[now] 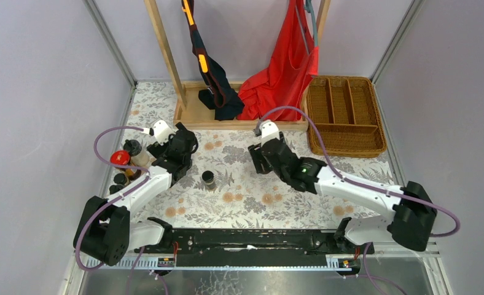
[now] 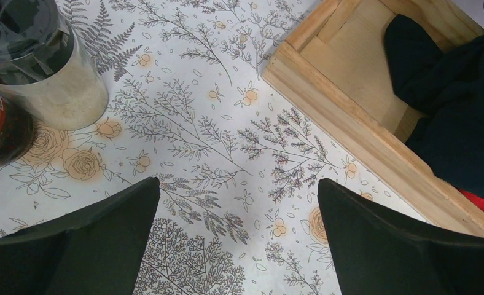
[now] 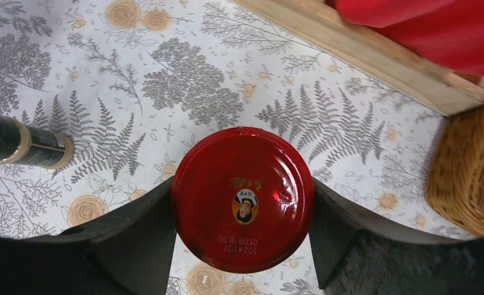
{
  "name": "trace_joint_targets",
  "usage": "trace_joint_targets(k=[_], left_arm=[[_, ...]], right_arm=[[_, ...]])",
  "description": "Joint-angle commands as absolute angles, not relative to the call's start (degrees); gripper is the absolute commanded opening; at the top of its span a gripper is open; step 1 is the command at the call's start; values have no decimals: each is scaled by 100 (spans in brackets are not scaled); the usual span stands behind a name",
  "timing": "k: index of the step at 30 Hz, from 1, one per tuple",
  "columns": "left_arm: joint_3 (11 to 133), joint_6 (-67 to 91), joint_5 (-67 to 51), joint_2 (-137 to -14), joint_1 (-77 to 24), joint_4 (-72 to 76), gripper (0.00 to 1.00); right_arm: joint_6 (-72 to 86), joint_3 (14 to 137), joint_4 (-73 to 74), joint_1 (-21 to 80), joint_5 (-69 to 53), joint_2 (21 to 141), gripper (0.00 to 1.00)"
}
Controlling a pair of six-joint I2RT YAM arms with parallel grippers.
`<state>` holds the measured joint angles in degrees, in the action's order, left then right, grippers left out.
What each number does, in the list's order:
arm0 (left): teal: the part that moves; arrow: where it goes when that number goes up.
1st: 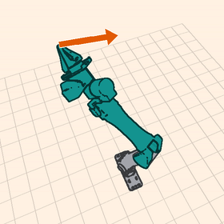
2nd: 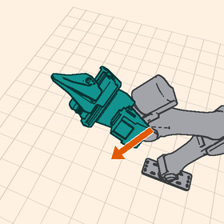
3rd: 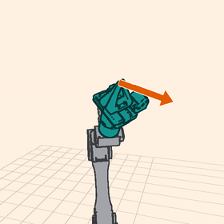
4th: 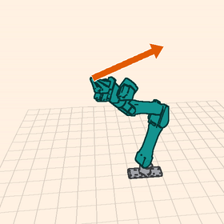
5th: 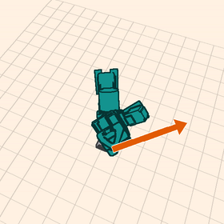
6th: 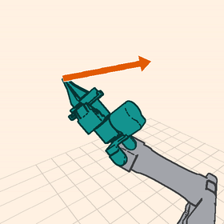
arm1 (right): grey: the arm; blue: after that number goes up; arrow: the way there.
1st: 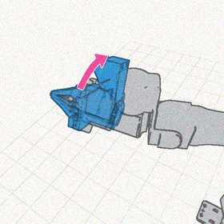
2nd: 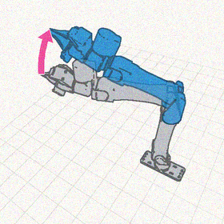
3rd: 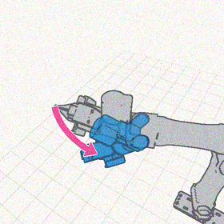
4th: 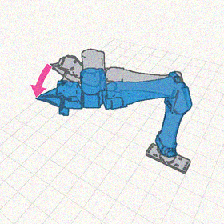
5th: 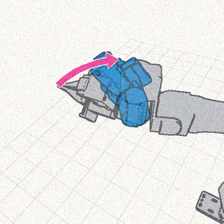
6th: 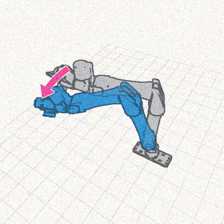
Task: Organize the condiment bottles
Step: Pick up the bottle from the center of the board, then place the bottle in the storage box.
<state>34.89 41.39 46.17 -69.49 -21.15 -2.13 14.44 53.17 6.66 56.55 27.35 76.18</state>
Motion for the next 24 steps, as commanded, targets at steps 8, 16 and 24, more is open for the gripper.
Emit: trace_joint_targets(k=[8,16,24], left_arm=[[3498,4236,4590,-7000,-2079,55,100],[3518,4245,4547,-6947,-2079,10,100],[3506,4254,4486,-6940,-2074,31,100]], right_arm=[[1609,4948,569,4435,3159,6072,0],[1536,5070,773,3725,3275,5921,0],[1604,5266,865,2800,3051,5916,0]])
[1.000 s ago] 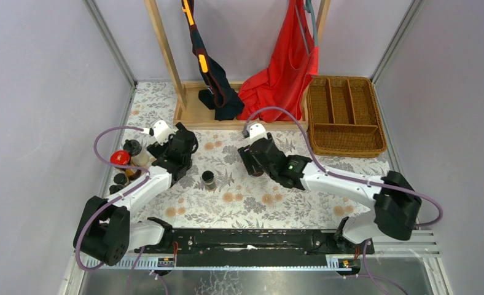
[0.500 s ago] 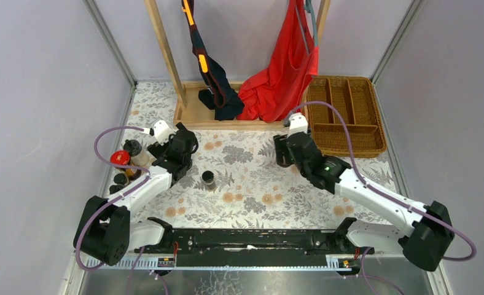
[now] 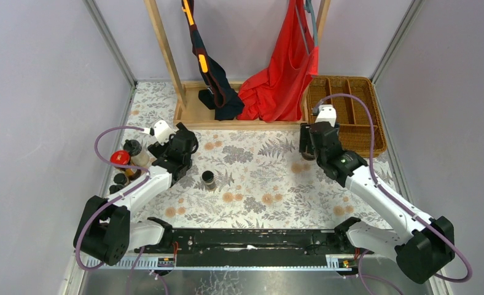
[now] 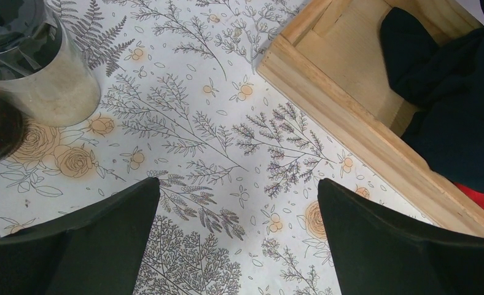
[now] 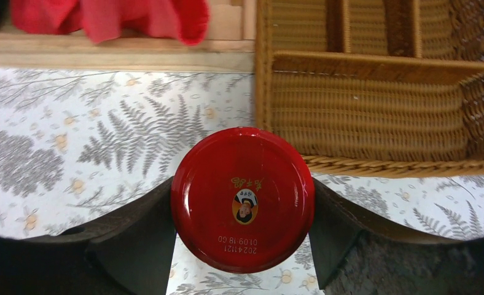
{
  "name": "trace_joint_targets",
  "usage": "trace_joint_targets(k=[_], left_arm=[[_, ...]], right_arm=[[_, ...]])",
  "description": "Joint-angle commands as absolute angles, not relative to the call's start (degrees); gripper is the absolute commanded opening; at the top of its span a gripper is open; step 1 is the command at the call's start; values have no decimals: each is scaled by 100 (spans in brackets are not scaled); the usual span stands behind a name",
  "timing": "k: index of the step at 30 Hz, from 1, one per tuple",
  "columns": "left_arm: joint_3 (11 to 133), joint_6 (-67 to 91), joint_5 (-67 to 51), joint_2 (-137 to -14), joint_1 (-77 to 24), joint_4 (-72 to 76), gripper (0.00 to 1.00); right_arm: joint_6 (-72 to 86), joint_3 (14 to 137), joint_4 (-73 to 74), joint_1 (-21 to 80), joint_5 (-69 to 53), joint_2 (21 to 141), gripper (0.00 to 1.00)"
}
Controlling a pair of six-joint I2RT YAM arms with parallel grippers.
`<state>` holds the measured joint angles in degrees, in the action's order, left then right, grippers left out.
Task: Organize the condiment bottles
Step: Place the bottle in the storage box.
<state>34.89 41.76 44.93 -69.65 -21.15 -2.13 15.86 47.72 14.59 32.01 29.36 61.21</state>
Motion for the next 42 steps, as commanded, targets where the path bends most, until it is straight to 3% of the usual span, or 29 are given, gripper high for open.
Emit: trace_joint_targets(k=[1,17,42], left_arm=[[3509,4260,4486,-6933,-2074,33,100],[3467,4267,4441,-6946,-2074,65,100],[3442,4342,4217,-6989,-2073,113,100]], right_arm=[[1614,5313,889,2687,3043,5927,0],[1814,6139,847,1468,2751,6530,0],[1805,7827,485,579,2915,8337,0]])
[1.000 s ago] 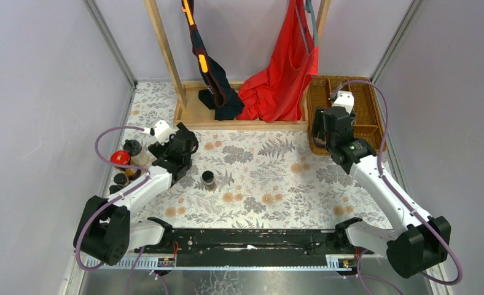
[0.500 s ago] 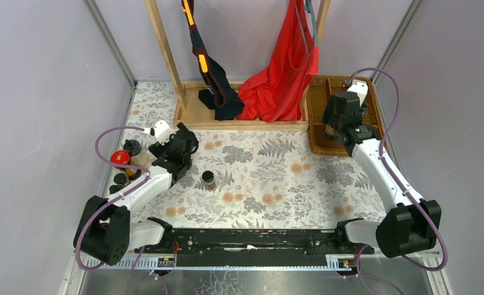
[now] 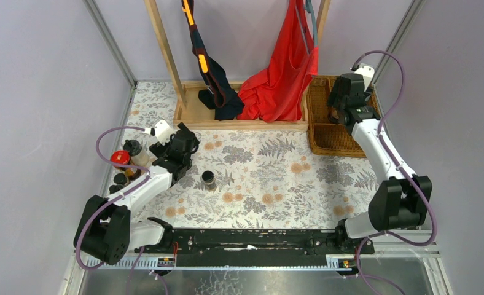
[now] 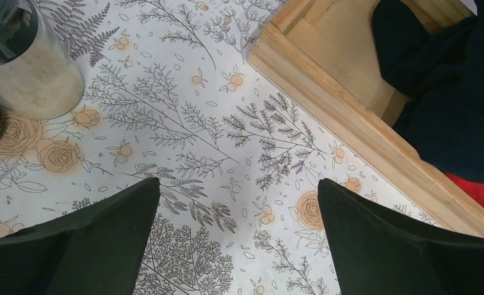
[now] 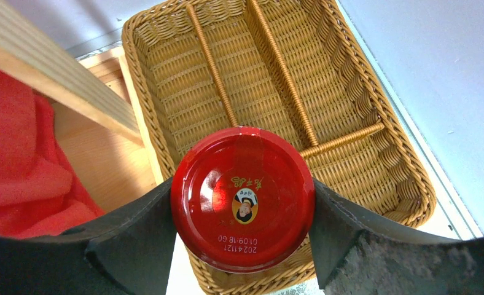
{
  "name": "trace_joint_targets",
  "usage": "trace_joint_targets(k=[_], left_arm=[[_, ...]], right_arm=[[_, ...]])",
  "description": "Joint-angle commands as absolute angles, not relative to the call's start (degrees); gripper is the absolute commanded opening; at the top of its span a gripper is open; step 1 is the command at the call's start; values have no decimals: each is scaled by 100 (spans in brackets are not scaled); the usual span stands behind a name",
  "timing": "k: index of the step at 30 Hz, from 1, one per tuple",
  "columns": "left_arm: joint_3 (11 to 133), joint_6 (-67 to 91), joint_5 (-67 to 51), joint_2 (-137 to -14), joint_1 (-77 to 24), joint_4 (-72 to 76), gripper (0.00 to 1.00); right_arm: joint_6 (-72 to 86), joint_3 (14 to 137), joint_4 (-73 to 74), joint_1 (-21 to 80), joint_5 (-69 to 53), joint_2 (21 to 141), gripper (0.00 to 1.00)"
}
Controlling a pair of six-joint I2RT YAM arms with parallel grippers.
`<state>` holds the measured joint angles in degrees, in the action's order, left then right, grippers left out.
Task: Organize the condiment bottles
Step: Place the bottle in the storage box.
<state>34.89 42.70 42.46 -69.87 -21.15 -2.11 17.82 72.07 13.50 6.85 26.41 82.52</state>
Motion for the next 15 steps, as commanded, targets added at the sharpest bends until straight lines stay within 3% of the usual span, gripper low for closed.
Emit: trace_joint_targets(k=[1,15], left_arm=[[3429,4346,4211,-6998,-2083,128,100],[3502,4359,4154,-7150,-2074,115,100]], right_arm=[[1810,7873,467,559,2967,8389,0],[1745,8664,248,234,2850,9472,0]])
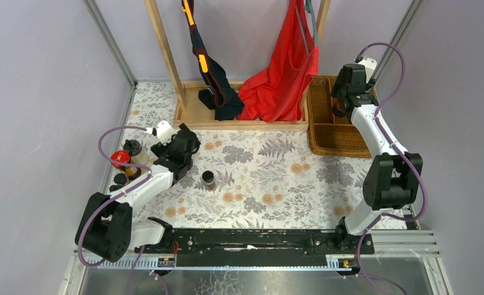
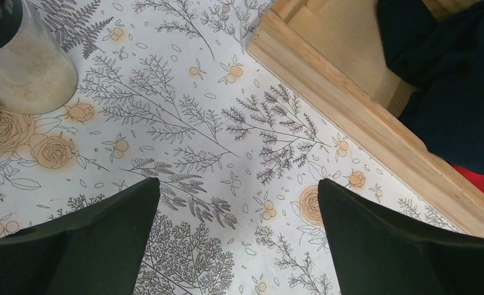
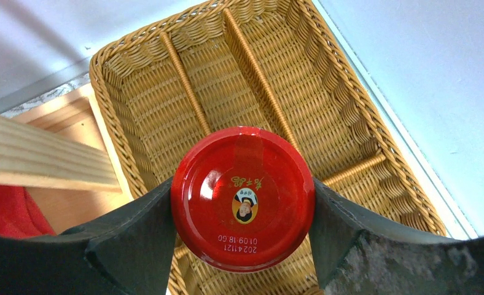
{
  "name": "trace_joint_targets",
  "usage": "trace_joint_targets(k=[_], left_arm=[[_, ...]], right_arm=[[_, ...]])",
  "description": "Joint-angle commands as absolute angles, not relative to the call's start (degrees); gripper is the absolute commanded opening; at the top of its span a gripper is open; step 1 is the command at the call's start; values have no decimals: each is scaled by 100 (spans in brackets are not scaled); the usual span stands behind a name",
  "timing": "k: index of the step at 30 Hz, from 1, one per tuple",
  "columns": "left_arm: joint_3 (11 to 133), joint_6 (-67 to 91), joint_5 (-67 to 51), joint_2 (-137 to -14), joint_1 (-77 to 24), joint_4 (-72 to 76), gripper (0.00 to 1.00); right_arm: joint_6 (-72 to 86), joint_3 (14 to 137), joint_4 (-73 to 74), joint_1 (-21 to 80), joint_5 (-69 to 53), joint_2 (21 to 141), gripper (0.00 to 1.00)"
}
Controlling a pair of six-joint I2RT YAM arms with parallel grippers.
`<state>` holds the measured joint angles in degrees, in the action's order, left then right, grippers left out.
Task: Organize the condiment bottles
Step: Place the bottle in the storage box.
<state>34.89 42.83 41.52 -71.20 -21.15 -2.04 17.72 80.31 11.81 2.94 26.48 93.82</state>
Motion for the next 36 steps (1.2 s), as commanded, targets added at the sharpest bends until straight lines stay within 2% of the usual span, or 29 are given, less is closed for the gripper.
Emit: trace_joint_targets(k=[1,11,36], left_arm=[[3511,4353,4145,-7155,-2074,111,100],[3549,4324,4183,-7187,-2075,97,100],[3568,4293,4245,-7201,-2072,100,100]], right_arm=[[1774,8745,264,223,2836,9494,0],[1731,9427,284,85,2803,10447,0],[1504,10275,84,-110,2751,11465,0]])
